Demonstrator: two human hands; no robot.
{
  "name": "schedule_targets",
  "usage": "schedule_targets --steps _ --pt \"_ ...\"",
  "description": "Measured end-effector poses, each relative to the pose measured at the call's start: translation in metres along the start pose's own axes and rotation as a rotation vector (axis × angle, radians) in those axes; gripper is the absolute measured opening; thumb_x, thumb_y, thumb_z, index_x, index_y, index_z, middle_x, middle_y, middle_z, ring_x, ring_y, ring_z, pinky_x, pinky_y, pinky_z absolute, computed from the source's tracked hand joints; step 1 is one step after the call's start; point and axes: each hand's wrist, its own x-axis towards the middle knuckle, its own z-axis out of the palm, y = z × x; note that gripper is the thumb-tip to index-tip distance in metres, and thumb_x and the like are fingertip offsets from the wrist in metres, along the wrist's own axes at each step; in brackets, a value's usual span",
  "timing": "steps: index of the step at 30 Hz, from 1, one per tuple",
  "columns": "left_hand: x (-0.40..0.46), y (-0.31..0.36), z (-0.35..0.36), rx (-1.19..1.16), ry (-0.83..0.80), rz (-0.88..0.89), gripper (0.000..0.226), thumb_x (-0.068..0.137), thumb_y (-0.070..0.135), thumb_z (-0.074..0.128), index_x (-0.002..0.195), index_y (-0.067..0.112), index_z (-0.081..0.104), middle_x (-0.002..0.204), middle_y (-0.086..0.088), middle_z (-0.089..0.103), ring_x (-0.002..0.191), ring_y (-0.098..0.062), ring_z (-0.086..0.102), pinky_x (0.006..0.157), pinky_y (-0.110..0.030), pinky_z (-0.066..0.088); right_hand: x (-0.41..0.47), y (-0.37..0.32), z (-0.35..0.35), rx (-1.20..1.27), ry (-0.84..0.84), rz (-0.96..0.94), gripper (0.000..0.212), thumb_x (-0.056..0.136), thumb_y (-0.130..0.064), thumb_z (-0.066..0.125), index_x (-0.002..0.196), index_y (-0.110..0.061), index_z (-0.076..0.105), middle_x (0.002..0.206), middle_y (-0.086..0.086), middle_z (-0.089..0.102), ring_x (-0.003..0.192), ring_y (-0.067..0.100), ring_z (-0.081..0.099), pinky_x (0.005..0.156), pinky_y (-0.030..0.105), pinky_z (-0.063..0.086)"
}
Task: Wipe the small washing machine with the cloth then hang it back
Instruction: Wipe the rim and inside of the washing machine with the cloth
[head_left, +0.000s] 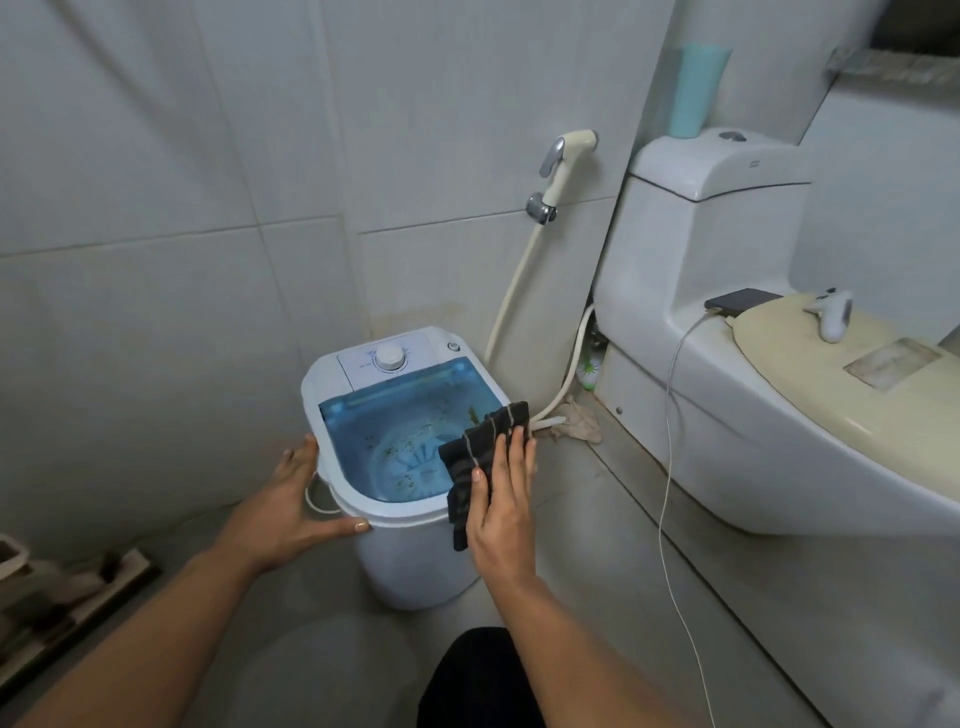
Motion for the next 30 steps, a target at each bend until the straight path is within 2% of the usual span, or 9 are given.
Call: schedule_targets --steps 6,10,13,16,19,27,30 --pt "0.0 0.0 0.0 0.0 -0.015 -0.01 0.151 0.049 0.1 0.066 0.165 0.037 -0.006 0.173 0.015 -0.002 0.161 -0.017 -0.001 0.128 -0.049 0.023 -0.033 -0.016 -0.002 -0.051 -0.101 -0.119 0.062 0.107 -0.029 0.041 0.16 -0.014 0.014 0.17 0.002 0.003 0.157 0.028 -0.004 0.123 0.056 0.02" --pt "-0.003 -0.002 0.0 -0.011 -0.002 0.007 0.15 0.05 0.098 0.067 0.165 0.036 -0.006 0.173 0.015 -0.004 0.16 -0.017 -0.002 0.128 -0.052 0.022 -0.05 -0.026 0.002 -0.207 -0.17 -0.229 0.062 0.106 -0.031 0.039 0.159 -0.008 0.018 0.17 0.008 0.005 0.156 0.032 -0.001 0.125 0.055 0.011" --pt "-0.004 -0.003 0.001 -0.019 0.012 0.019 0.147 0.052 0.097 0.067 0.166 0.034 -0.001 0.173 0.014 0.0 0.16 -0.017 0.0 0.127 -0.05 0.025 -0.056 -0.035 0.007 -0.285 -0.214 -0.293 0.06 0.106 -0.033 0.035 0.158 -0.007 0.023 0.169 0.011 0.01 0.156 0.033 0.003 0.124 0.056 0.012" --pt "0.0 -0.009 0.003 -0.018 0.026 0.028 0.147 0.05 0.102 0.057 0.167 0.028 0.005 0.174 0.01 0.004 0.161 -0.02 0.002 0.126 -0.052 0.029 -0.061 -0.045 0.016 -0.348 -0.249 -0.391 0.058 0.105 -0.031 0.037 0.157 -0.007 0.028 0.168 0.012 0.017 0.156 0.032 0.01 0.121 0.059 0.017" --pt "0.001 -0.012 0.005 -0.023 0.03 0.031 0.138 0.057 0.089 0.062 0.167 0.029 0.003 0.174 0.011 0.002 0.16 -0.017 0.0 0.126 -0.051 0.029 -0.06 -0.053 0.026 -0.402 -0.26 -0.402 0.057 0.105 -0.031 0.038 0.157 -0.008 0.03 0.168 0.01 0.018 0.156 0.032 0.011 0.121 0.059 0.016" --pt "0.004 -0.016 0.01 -0.04 0.051 0.069 0.129 0.065 0.08 0.057 0.167 0.024 0.0 0.174 0.007 0.004 0.161 -0.02 0.001 0.126 -0.048 0.029 -0.034 -0.083 0.045 -0.492 -0.309 -0.543 0.05 0.106 -0.03 0.04 0.151 -0.011 0.043 0.161 0.007 0.037 0.154 0.029 0.02 0.121 0.062 0.017" --pt "0.008 -0.028 0.011 -0.051 0.041 0.095 0.126 0.07 0.068 0.072 0.167 0.025 0.004 0.174 0.008 0.005 0.16 -0.018 0.001 0.125 -0.048 0.032 -0.019 -0.099 0.061 -0.521 -0.39 -0.543 0.053 0.102 -0.029 0.041 0.151 -0.01 0.041 0.16 0.009 0.038 0.153 0.031 0.023 0.121 0.063 0.014"
